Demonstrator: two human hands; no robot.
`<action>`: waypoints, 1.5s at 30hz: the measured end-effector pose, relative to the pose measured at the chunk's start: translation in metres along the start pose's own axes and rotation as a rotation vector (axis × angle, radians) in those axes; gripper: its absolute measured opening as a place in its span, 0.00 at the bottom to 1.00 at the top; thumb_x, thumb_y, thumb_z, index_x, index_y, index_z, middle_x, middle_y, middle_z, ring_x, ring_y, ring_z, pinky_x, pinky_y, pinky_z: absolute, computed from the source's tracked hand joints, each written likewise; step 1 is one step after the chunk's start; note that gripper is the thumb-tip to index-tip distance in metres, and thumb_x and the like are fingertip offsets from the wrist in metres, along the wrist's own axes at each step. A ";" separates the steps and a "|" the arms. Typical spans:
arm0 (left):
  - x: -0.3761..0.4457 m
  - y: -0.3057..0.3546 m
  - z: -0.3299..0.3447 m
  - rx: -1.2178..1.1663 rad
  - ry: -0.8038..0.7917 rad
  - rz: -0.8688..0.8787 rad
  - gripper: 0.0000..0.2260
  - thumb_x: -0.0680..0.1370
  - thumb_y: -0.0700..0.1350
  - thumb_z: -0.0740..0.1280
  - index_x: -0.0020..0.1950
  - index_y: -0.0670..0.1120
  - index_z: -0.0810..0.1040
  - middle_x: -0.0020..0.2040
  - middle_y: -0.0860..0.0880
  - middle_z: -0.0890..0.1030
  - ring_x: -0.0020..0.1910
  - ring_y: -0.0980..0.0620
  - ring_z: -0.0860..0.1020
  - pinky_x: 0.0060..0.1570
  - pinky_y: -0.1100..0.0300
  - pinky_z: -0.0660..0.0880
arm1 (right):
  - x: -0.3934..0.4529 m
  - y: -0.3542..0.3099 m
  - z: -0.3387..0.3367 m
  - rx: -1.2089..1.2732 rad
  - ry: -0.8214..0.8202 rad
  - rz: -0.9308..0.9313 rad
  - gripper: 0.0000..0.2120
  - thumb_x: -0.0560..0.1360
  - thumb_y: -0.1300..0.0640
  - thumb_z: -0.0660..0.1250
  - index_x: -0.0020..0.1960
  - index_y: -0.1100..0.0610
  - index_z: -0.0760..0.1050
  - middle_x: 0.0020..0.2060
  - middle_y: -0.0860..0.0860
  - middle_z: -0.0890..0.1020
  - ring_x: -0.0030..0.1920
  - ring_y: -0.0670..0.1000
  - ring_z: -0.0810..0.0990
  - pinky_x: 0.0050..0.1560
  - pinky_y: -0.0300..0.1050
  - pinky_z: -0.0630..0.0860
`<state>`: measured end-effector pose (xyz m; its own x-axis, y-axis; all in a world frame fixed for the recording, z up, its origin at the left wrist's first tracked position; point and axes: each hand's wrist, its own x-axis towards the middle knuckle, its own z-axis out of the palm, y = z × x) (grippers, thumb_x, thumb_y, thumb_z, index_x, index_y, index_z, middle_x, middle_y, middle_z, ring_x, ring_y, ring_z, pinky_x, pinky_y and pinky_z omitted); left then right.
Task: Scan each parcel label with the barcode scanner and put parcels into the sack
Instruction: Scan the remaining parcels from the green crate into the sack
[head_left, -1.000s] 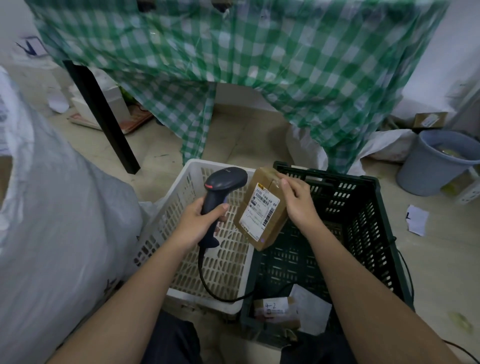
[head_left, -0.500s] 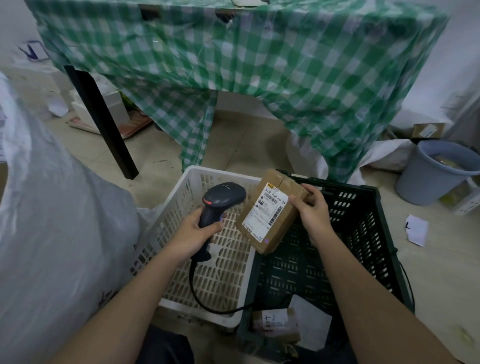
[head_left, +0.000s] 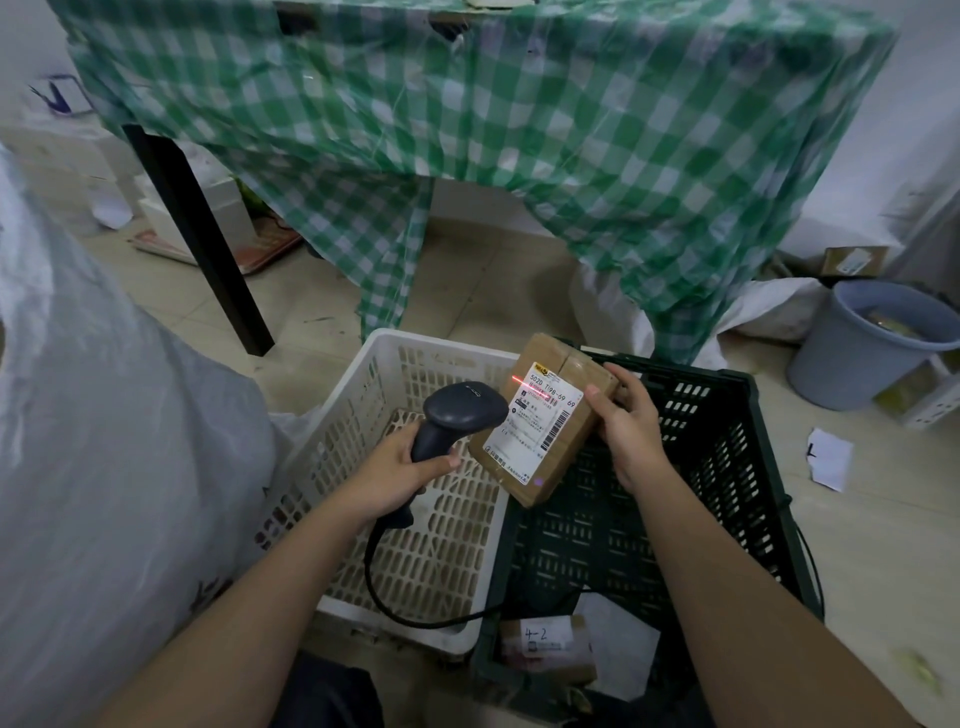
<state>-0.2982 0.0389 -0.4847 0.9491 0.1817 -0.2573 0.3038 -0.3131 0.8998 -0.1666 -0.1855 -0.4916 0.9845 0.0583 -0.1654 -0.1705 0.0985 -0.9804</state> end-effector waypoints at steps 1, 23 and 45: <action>0.000 -0.001 -0.001 0.004 -0.007 -0.001 0.12 0.77 0.45 0.70 0.59 0.46 0.74 0.46 0.44 0.79 0.39 0.52 0.76 0.36 0.65 0.73 | 0.000 0.000 0.000 0.006 -0.001 0.002 0.16 0.78 0.62 0.67 0.63 0.50 0.73 0.60 0.55 0.77 0.52 0.49 0.80 0.49 0.43 0.78; 0.000 -0.001 0.002 -0.017 0.029 0.022 0.10 0.76 0.44 0.71 0.55 0.49 0.75 0.56 0.36 0.80 0.48 0.48 0.77 0.41 0.66 0.71 | 0.003 0.001 -0.001 -0.003 -0.002 0.002 0.18 0.77 0.61 0.67 0.66 0.50 0.72 0.61 0.54 0.78 0.58 0.53 0.79 0.59 0.52 0.78; -0.134 0.106 -0.034 -0.274 0.461 0.309 0.05 0.81 0.48 0.61 0.55 0.49 0.73 0.46 0.50 0.78 0.43 0.53 0.76 0.48 0.57 0.73 | -0.119 -0.113 0.057 0.110 -0.138 -0.274 0.17 0.73 0.59 0.73 0.57 0.48 0.72 0.59 0.55 0.76 0.54 0.52 0.79 0.53 0.48 0.80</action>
<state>-0.3959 0.0127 -0.3433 0.8375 0.5246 0.1530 -0.0694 -0.1756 0.9820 -0.2664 -0.1467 -0.3551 0.9809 0.1481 0.1261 0.0888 0.2356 -0.9678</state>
